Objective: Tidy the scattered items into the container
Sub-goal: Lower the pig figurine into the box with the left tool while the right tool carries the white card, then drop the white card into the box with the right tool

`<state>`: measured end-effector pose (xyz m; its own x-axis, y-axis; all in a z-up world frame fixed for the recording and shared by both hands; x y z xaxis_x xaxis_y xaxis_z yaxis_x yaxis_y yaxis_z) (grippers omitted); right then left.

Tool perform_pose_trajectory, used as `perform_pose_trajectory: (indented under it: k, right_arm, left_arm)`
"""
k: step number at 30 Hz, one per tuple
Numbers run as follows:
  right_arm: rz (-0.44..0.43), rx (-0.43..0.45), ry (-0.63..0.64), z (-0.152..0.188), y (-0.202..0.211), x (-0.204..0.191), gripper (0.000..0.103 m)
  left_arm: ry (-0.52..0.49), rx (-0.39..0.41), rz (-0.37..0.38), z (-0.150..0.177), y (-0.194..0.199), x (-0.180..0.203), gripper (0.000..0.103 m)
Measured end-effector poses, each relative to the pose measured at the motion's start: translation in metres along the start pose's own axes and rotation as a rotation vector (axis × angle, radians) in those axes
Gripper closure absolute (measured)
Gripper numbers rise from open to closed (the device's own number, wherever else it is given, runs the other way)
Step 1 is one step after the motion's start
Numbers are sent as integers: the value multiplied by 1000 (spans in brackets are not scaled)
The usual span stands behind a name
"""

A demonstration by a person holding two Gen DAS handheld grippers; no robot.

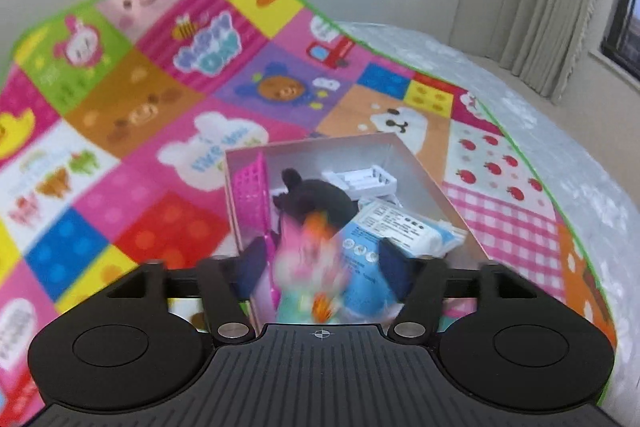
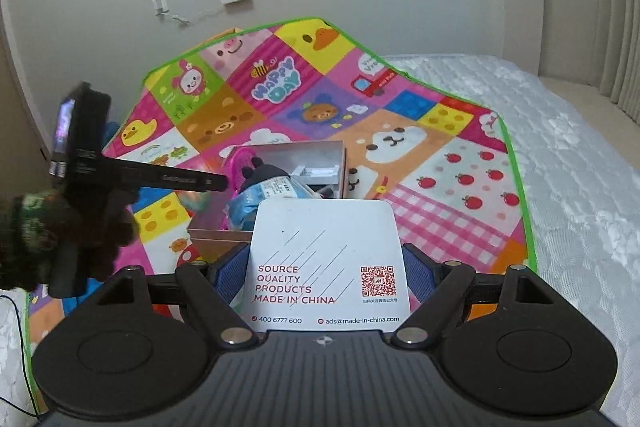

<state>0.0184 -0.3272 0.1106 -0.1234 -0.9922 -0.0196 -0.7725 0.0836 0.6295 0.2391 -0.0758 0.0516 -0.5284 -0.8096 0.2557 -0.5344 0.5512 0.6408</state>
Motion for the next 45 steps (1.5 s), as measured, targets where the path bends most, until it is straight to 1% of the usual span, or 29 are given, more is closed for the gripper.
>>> perform_pose_trajectory:
  k: [2,4,5,7,9,11,14,17,18,22,23,24,26,28,31,33,36,38,41,43,45]
  right_arm:
    - [2,-17,-4,0,-6,1,23]
    - [2,-29,-3,-1,-10,2,23]
    - [2,-38,-4,-2,-12,2,23]
    - [-4,-55,-14,-5,-17,1,23]
    - [-17,-68,-23,-11,-24,-2,23]
    - [-37,-67,-24,-19,-32,-9,23]
    - [-59,-35,-1,-36,-48,-28,23]
    - [-66,14,24,-62,-74,-52,23]
    - [-63,39,34,-73,-86,-61,23]
    - [1,155,84,-105,-133,-98,23]
    - [9,170,93,-111,-149,-105,19]
    - [32,159,106,-114,-163,-111,16]
    - [105,122,120,-116,-183,-118,15]
    - [104,92,104,-109,-185,-115,15]
    - [57,46,58,-83,-171,-100,6]
    - [45,1,29,-57,-160,-87,4]
    - [42,-63,-10,-14,-145,-68,4]
    - [57,-88,-20,17,-135,-57,2]
    - [71,-115,-35,54,-126,-44,0]
    - [87,-127,-34,76,-123,-37,0]
    - [102,-132,-20,94,-125,-31,0]
  left_arm:
    - [62,33,-8,-3,6,-15,26]
    - [128,44,-22,-4,25,-27,17]
    - [156,47,-34,-4,36,-34,15]
    - [171,37,-71,-3,59,-43,8]
    - [158,28,-112,0,81,-44,7]
    - [147,9,-137,7,97,-41,6]
    - [141,-31,-114,24,101,-33,5]
    - [108,-117,-58,37,94,-27,5]
    - [98,-131,-50,41,94,-26,5]
    - [86,-132,-35,47,103,-27,4]
    - [92,-122,-32,48,106,-29,3]
    - [98,-110,-33,49,107,-30,2]
    - [110,-97,-36,52,109,-33,1]
    - [114,-91,-31,57,109,-34,0]
    - [82,-71,-41,73,105,-30,0]
    - [30,-68,-68,87,93,-22,0]
    - [-61,-90,-68,110,62,-6,0]
    - [-52,-69,-69,120,46,2,0]
    - [15,-5,-35,131,27,14,0]
    - [24,25,-11,138,14,23,0]
    - [24,37,-23,145,4,29,0]
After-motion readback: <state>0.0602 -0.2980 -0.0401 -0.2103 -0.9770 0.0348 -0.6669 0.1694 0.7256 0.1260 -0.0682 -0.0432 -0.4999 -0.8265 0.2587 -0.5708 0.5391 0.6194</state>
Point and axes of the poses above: each gripper's, at about its wrist camera, not at the fingertips, and y roughly against the way its jaws point, x to its right, z to its underside, the point moved 1 cm from there along -y, roughly the way its jaws point, and after that the axes turned 11 degrees about z, right-handed, at the moved point
